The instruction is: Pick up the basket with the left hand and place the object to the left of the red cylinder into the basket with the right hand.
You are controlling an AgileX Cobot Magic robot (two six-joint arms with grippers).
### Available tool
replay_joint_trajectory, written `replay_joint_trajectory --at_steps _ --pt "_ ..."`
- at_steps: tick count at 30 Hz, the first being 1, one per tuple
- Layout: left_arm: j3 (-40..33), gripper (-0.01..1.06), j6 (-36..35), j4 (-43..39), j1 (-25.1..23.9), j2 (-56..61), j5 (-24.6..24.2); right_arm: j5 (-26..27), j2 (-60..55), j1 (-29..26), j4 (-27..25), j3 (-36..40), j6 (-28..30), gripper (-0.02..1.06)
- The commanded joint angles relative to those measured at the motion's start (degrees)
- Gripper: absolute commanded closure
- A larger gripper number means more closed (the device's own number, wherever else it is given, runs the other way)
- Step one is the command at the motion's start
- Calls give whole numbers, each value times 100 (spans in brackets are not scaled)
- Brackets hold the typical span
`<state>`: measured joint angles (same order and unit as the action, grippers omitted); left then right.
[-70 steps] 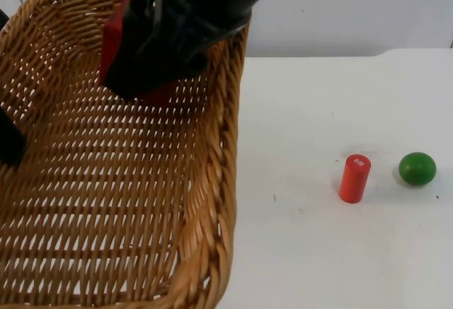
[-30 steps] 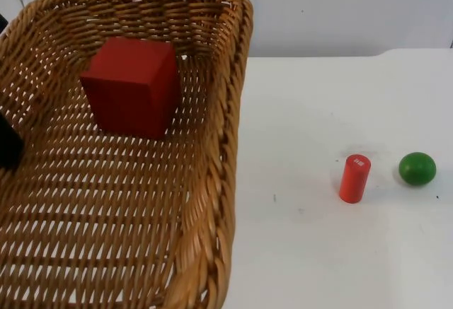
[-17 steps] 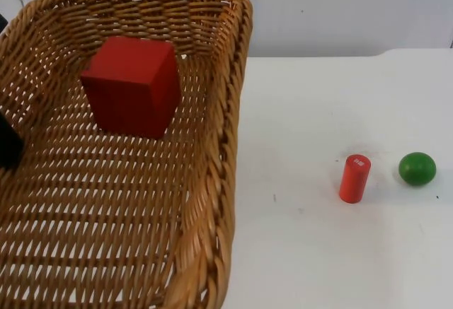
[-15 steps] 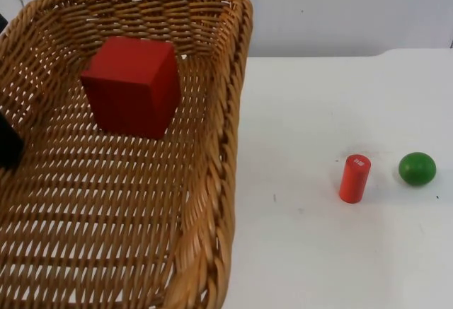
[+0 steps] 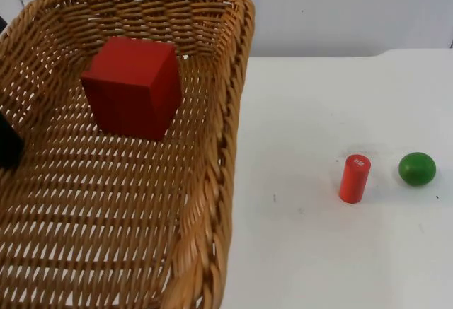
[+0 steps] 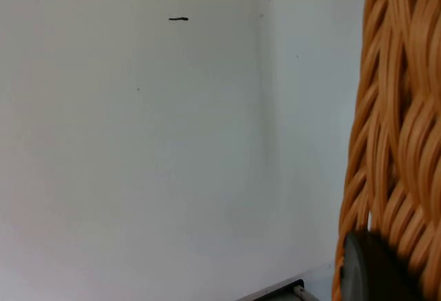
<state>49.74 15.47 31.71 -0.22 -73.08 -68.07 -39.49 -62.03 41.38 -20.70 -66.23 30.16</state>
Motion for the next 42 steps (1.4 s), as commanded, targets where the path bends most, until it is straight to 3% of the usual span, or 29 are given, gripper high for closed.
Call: replay_joint_trajectory --at_steps 1,16,32,42 --pt "3 105 64 176 22 54 -18 -71 156 -29 112 25 -48 36" --pt "3 105 211 176 22 54 9 -295 654 -29 145 247 -64 36" --pt "3 105 284 186 22 31 790 -304 767 -16 115 342 -33 36" --pt "3 105 927 718 22 -666 1216 -398 767 -16 104 342 -269 36"
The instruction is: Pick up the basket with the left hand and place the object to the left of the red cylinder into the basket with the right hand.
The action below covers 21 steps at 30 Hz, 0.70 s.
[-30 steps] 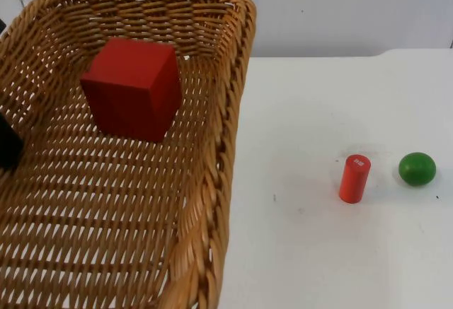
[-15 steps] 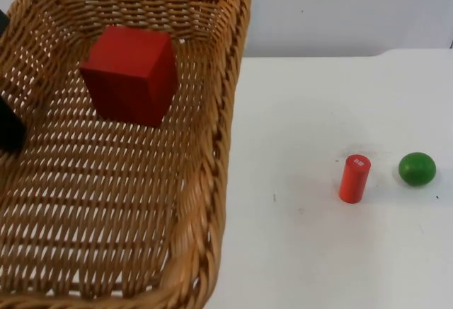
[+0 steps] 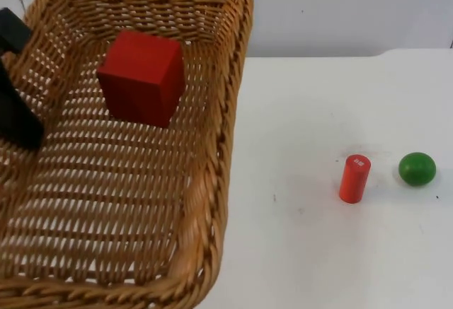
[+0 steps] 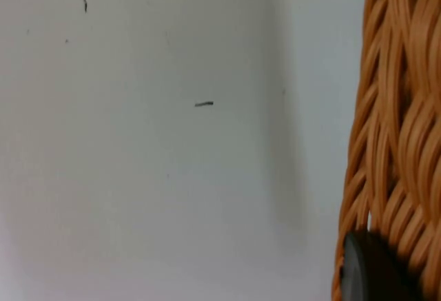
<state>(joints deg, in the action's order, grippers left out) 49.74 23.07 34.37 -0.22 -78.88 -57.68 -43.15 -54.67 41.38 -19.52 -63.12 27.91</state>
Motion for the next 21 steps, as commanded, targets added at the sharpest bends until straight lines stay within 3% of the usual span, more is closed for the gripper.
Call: replay_joint_trajectory --at_steps 1,16,21 --pt "3 105 251 522 22 -201 263 -32 31 -16 -14 31 -44 36" --pt "24 105 1297 932 12 -1958 1395 -45 31 -16 -14 31 -132 36" --pt "372 105 1417 1004 12 -2581 1387 -45 31 -16 -5 31 -132 36"
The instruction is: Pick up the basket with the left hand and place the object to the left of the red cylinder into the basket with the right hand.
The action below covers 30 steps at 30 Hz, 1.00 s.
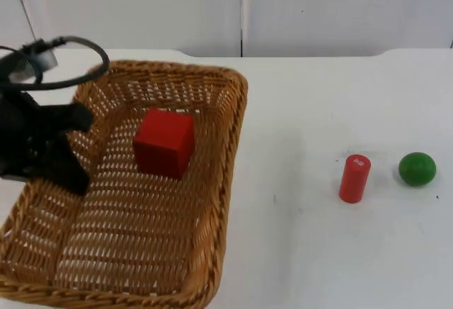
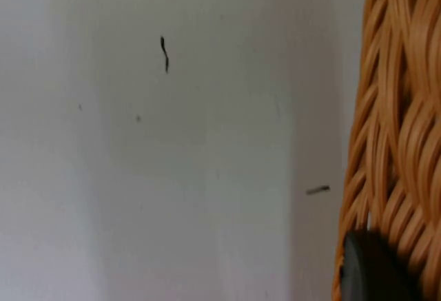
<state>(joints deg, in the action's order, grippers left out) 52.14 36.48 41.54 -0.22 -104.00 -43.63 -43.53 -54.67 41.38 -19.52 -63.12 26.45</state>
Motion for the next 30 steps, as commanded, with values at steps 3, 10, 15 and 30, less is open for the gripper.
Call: replay_joint_trajectory --at_steps 3,10,15,30 --pt "400 105 163 288 12 -385 -162 2 31 -16 -7 31 14 36" --pt "1311 105 202 265 12 -1087 -423 3 31 -16 16 31 102 36" --pt "1804 105 202 251 12 -1412 -404 62 31 -16 16 31 141 36" --pt "2545 105 179 30 -95 -2095 -402 87 31 -16 134 31 141 36"
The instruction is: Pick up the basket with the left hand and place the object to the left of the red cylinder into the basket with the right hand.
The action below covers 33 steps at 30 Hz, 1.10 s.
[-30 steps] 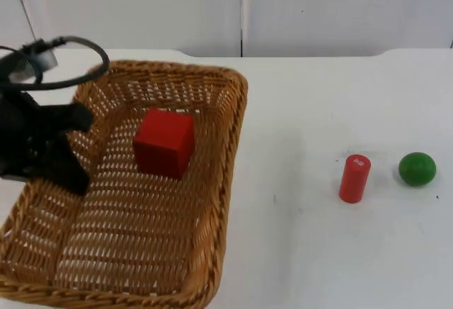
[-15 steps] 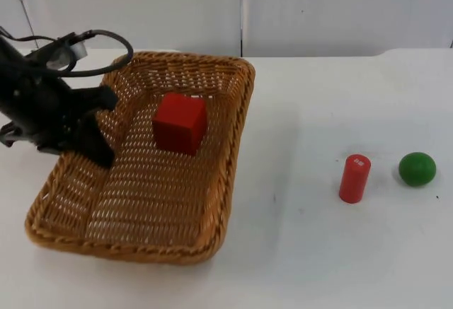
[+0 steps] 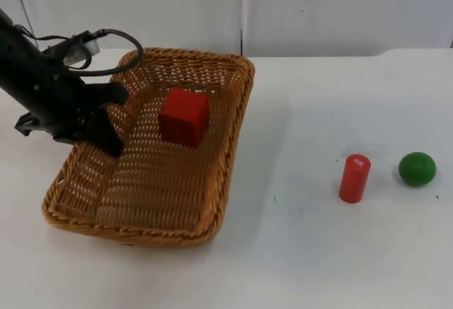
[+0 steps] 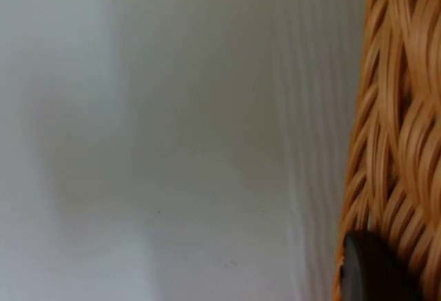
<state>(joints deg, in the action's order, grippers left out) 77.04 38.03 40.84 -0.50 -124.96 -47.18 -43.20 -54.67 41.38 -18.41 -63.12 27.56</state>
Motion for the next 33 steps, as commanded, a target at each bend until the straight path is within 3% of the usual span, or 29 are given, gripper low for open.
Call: replay_joint_trajectory --at_steps 1,6,20,33 --pt "55 105 24 100 -67 1 -47 54 31 -16 24 31 30 36" --pt "85 105 24 169 -295 -142 -69 54 31 -16 24 31 30 36" --pt "85 105 243 -158 -295 -202 -22 54 31 -16 24 31 30 36" --pt "85 105 243 75 -295 -202 -21 54 31 -16 24 31 30 36"
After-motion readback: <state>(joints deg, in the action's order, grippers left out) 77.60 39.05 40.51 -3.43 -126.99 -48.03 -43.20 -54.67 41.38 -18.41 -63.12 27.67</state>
